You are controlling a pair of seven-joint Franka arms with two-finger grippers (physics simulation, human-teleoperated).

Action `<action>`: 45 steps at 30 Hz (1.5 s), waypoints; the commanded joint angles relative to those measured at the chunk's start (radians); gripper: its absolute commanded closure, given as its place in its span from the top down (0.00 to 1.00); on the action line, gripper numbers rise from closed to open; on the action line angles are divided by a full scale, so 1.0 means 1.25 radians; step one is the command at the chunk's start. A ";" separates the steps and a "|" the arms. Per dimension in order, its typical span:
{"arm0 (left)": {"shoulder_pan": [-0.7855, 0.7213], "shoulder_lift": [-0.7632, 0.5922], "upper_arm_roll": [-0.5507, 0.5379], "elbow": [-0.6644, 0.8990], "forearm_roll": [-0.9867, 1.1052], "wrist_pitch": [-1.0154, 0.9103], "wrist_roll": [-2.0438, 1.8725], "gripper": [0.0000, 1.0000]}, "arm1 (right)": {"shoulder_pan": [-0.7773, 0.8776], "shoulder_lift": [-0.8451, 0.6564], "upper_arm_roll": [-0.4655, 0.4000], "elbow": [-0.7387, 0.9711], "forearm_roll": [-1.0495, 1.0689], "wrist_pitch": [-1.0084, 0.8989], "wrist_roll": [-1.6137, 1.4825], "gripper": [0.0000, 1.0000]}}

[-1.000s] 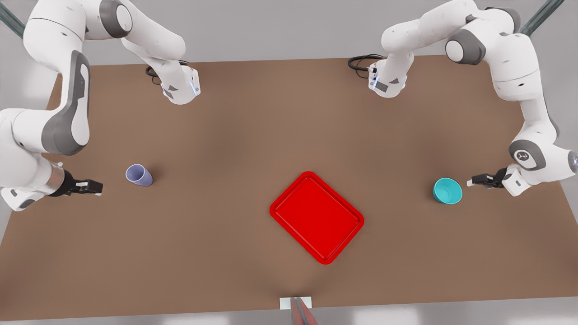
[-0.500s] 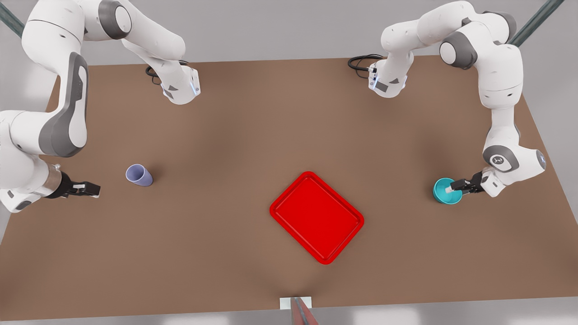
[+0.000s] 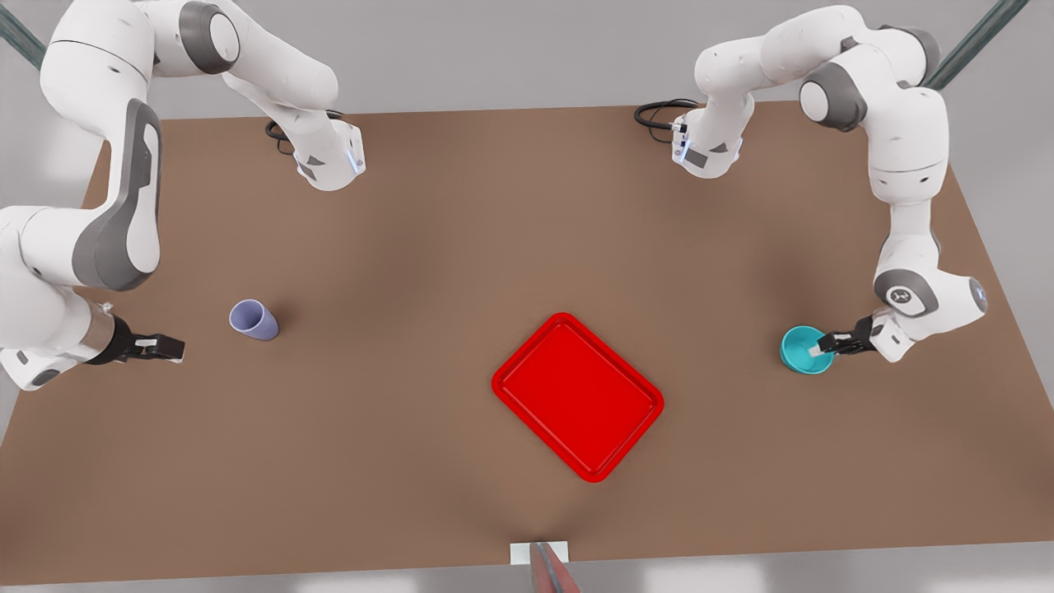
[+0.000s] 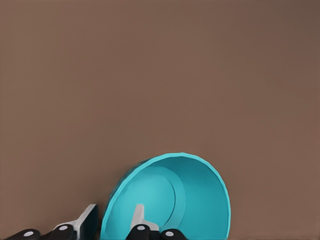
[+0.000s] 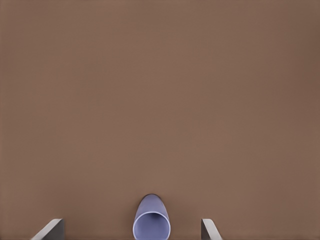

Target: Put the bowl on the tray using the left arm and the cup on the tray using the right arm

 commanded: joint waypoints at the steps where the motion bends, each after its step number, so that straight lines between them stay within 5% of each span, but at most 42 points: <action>1: 0.000 0.002 0.000 0.000 0.000 0.000 0.000 0.48 | 0.001 0.000 0.000 0.000 0.000 0.000 0.001 1.00; 5: -0.001 0.006 0.000 0.000 0.000 0.001 -0.001 0.47 | 0.000 0.000 0.000 0.000 0.000 0.000 0.000 1.00; 10: -0.011 0.006 0.001 0.000 0.000 0.000 -0.004 0.23 | 0.002 0.000 0.000 0.000 0.000 0.000 0.001 1.00; 18: -0.022 -0.022 0.001 0.009 0.000 0.000 -0.022 0.21 | 0.003 0.000 0.000 0.000 0.000 0.000 0.001 1.00; 25: -0.329 -0.066 0.001 0.108 0.005 0.023 -0.756 0.21 | 0.003 0.000 0.000 0.000 0.002 0.000 0.000 1.00; 32: -0.636 0.079 0.001 0.227 0.007 0.183 -1.317 0.21 | 0.071 0.011 0.006 -0.011 0.002 -0.014 -0.005 1.00; 35: -0.685 0.148 -0.001 0.268 0.006 0.237 -1.397 0.21 | -0.016 -0.015 0.028 -0.136 0.005 -0.022 -0.053 1.00; 37: -0.685 0.172 -0.001 0.271 0.006 0.253 -1.398 0.21 | -0.091 -0.145 0.030 -0.341 0.016 0.108 -0.113 1.00; 42: -0.680 0.175 -0.001 0.271 0.006 0.253 -1.395 0.21 | -0.175 -0.241 0.048 -0.496 0.071 0.110 -0.032 1.00; 43: -0.680 0.175 0.000 0.271 0.006 0.253 -1.395 0.32 | -0.176 -0.252 0.053 -0.526 0.072 0.130 -0.026 1.00; 44: -0.680 0.175 0.000 0.271 0.005 0.253 -1.397 1.00 | -0.175 -0.284 0.054 -0.598 0.090 0.197 -0.025 1.00; 45: -0.680 0.175 0.000 0.271 0.005 0.253 -1.395 1.00 | -0.175 -0.286 0.055 -0.615 0.092 0.215 -0.021 1.00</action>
